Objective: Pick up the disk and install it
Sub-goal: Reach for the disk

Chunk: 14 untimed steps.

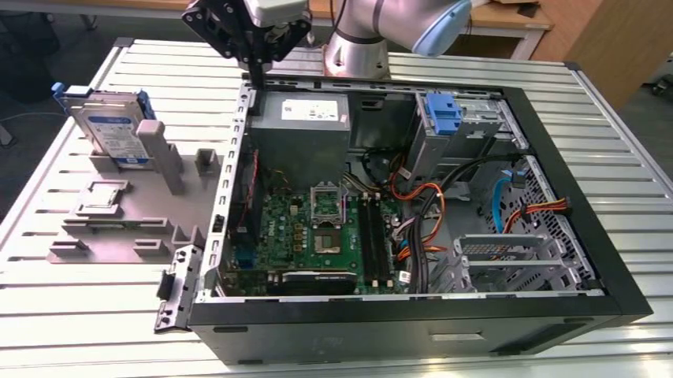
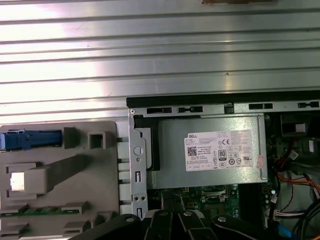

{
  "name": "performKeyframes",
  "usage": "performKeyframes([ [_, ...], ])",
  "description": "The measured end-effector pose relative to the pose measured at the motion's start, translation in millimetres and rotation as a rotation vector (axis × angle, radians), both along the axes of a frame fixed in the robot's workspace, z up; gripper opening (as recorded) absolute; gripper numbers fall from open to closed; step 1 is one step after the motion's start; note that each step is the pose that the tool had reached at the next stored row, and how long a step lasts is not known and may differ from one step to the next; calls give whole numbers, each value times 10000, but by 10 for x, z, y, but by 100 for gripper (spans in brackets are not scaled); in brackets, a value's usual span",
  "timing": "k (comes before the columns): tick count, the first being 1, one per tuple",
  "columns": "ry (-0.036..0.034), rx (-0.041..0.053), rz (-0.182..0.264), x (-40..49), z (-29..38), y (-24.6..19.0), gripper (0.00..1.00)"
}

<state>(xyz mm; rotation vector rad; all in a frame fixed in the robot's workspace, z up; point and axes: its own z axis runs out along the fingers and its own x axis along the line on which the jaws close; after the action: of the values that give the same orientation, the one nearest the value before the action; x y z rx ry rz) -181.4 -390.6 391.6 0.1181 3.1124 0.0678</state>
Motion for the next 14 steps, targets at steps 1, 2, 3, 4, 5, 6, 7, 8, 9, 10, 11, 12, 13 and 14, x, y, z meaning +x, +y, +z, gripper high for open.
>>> performKeyframes([
  [1,0,0,1,-2,0,0,10],
  [2,1,0,1,-4,0,0,10],
  [3,0,0,1,-4,0,0,10],
  [4,1,0,1,-4,0,0,10],
  [5,0,0,1,-5,0,0,10],
  [6,0,0,1,-6,0,0,10],
  [7,0,0,-1,-9,0,0,10],
  [8,0,0,-1,-13,0,0,10],
  [9,0,0,0,-19,0,-1,10],
  [10,1,-1,0,-26,1,-1,10],
  [11,1,0,0,-34,0,0,10],
  [12,0,0,1,-43,0,0,10],
  [13,0,0,1,-52,0,0,10],
  [14,1,-1,1,-59,1,0,10],
])
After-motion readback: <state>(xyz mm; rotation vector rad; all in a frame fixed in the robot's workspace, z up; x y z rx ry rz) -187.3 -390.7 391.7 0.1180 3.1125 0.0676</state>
